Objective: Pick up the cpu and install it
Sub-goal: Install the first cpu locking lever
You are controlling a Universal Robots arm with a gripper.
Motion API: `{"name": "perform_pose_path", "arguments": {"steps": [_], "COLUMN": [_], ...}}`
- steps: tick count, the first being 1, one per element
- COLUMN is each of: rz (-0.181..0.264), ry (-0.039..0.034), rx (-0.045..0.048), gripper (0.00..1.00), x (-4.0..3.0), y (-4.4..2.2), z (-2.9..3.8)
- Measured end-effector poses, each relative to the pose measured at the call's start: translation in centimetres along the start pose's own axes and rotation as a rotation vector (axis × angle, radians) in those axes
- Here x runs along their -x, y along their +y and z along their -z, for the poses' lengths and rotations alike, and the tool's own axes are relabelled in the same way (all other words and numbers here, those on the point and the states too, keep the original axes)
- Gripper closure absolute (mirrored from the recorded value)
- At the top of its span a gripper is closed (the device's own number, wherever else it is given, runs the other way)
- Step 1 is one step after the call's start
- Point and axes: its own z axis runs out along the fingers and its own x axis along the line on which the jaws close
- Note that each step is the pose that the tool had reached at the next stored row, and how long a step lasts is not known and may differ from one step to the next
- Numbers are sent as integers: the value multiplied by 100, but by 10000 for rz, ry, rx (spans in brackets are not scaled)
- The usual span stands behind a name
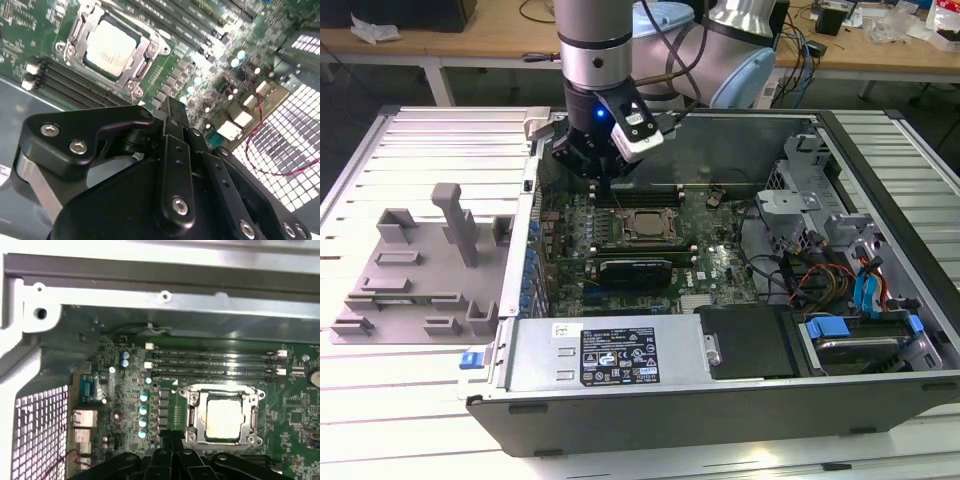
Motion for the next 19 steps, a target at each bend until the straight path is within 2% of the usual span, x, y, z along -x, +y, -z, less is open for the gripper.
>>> {"name": "perform_pose_path", "arguments": {"steps": [2,4,6,8,9,10,13,15,19], "rz": [-12,-17,-29,-39,-42,-40,-29,-25,-19], "ry": [-19,-29,-64,-92,-110,-116,-120,-125,-127], "rx": [295,472,954,1353,1614,1752,1910,2072,2137], "gripper": [89,89,89,89,89,89,89,89,89], "x": [-37,-62,-84,-93,-97,-103,-105,-107,-85], "y": [2,2,3,3,4,3,2,2,0], "z": [-4,-7,-8,-8,-11,-40,-72,-103,-155]}}
